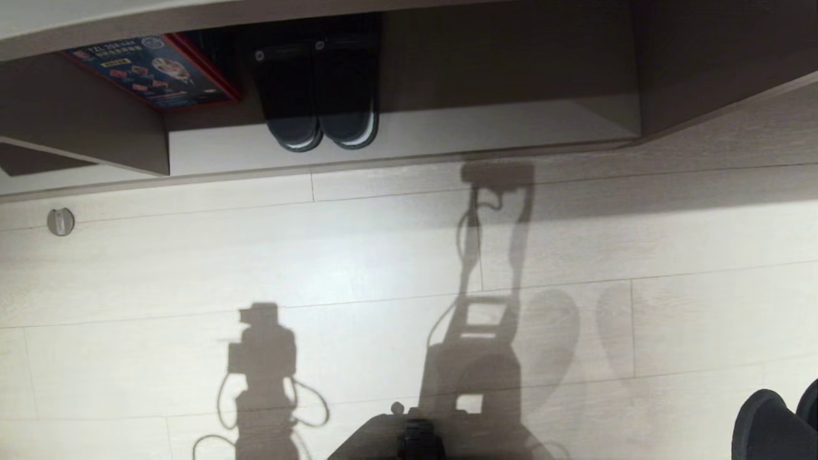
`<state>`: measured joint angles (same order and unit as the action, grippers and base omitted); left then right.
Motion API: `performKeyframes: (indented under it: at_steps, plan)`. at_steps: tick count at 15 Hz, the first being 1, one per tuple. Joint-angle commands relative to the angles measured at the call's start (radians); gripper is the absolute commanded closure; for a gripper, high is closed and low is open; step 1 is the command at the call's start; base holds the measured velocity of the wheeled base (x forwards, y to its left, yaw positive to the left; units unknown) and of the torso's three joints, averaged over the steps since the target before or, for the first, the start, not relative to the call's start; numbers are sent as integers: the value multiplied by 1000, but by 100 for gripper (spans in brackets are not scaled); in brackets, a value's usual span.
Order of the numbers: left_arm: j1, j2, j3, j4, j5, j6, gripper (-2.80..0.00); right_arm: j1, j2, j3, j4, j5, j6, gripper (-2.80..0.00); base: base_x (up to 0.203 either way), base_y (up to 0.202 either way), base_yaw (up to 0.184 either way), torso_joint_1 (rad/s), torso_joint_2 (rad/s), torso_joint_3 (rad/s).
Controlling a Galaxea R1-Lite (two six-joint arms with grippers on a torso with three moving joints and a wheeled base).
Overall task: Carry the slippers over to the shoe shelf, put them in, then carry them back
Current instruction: Place the slippers into the shoe cabinet
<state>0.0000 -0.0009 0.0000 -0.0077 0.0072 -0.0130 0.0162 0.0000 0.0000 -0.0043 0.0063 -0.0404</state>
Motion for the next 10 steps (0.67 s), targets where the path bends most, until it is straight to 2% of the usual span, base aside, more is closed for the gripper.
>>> performKeyframes:
  at_steps: [1, 10]
  plan:
    - [0, 1, 0, 0, 0, -1, 0, 1, 2, 0, 0, -1, -1, 0, 0, 0, 0, 7, -1, -203]
    - [0, 1, 0, -2, 0, -2, 0, 1, 2, 0, 0, -8, 7, 0, 0, 0, 0, 1, 4, -198]
